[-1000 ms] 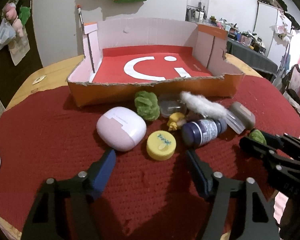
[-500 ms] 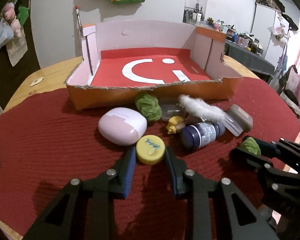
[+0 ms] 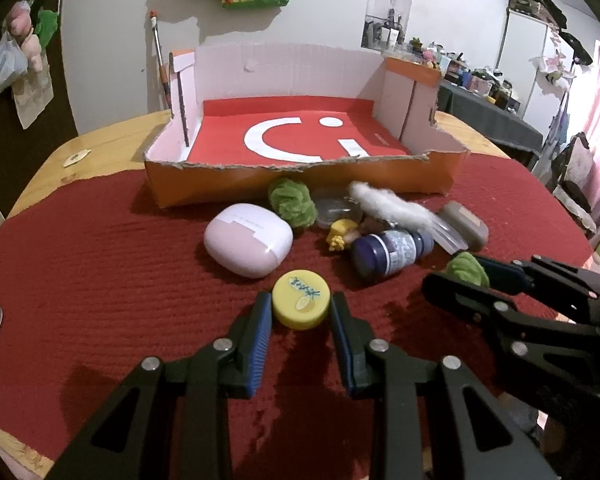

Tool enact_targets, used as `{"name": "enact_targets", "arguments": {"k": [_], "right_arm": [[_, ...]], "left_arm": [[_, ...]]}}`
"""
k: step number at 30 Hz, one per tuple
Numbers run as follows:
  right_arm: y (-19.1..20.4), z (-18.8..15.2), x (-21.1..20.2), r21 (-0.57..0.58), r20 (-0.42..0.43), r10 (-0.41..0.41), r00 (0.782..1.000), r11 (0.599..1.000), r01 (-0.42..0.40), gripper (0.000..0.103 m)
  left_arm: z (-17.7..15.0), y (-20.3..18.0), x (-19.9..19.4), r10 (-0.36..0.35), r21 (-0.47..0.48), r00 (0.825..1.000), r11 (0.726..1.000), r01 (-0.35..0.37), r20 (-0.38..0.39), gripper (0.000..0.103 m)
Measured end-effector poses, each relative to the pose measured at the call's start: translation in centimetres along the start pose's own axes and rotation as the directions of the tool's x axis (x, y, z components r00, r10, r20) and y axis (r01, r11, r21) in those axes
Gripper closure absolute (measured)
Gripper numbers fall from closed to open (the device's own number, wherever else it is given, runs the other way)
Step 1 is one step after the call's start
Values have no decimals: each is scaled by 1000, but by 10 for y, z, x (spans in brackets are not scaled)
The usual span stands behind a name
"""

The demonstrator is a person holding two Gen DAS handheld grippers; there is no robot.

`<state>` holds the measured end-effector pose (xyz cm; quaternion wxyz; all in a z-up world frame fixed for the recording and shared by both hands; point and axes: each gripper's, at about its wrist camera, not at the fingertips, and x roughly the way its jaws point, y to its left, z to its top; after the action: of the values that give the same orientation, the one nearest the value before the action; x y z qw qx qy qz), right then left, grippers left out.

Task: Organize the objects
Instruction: 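Lift the yellow cap and green yarn ball and carry both over the box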

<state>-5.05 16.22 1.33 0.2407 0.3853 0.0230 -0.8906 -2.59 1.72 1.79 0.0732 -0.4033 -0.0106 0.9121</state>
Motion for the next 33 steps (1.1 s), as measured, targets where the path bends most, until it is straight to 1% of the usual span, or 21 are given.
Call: {"name": "enact_targets", "arguments": {"k": [6, 13, 21, 27, 33], "right_arm": [[0, 0, 1, 3, -1, 5, 1000, 1000, -5, 70], [1, 5, -4, 1, 14, 10, 1000, 1000, -10, 70], [3, 16, -8, -12, 33, 20, 999, 1000, -19, 70], [2, 31, -11, -15, 52, 37, 998, 999, -36, 70], [1, 46, -10, -31, 68, 38, 997, 999, -36, 70]], "left_arm": [[-2, -1, -3, -4, 1, 1000, 1000, 4, -5, 72], [2, -4, -12, -9, 4, 1000, 1000, 9, 14, 72], [13, -2, -17, -8, 6, 999, 1000, 8, 36, 72], [28, 3, -20, -9, 6, 998, 1000, 8, 59, 72], [39, 5, -20, 3, 14, 997, 1000, -4, 80, 72]]}}
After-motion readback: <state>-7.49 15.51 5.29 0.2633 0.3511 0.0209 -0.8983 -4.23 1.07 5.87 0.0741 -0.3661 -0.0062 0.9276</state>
